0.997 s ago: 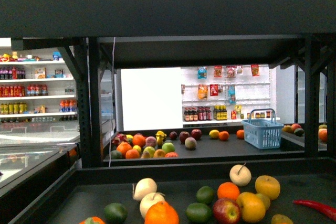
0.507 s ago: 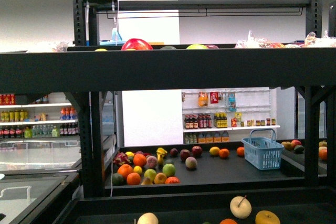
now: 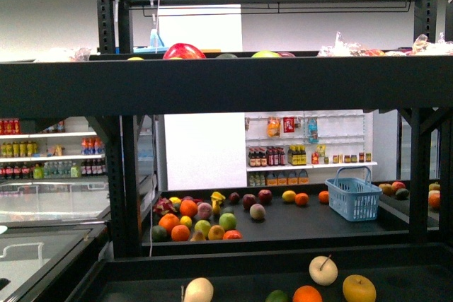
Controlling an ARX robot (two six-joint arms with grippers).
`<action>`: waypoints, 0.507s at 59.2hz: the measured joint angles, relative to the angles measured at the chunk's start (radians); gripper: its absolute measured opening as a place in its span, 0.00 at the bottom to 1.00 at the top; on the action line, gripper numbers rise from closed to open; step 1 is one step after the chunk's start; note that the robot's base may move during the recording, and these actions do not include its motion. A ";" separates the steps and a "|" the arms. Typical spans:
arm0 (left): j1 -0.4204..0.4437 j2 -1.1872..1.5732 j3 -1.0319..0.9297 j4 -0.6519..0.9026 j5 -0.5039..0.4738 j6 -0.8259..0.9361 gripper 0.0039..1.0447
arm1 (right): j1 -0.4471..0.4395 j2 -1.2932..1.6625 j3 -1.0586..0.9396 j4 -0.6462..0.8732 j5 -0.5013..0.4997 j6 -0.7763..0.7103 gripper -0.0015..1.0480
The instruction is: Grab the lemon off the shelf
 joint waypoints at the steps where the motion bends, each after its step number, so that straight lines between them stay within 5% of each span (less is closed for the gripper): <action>1: 0.008 0.018 0.013 0.000 0.007 -0.018 0.92 | 0.000 0.000 0.000 0.000 0.000 0.000 0.93; 11: 0.108 0.326 0.243 0.024 0.035 -0.213 0.92 | 0.000 0.000 0.000 0.000 0.000 0.000 0.93; 30: 0.138 0.685 0.532 0.027 0.039 -0.455 0.92 | 0.000 0.000 0.000 0.000 0.000 0.000 0.93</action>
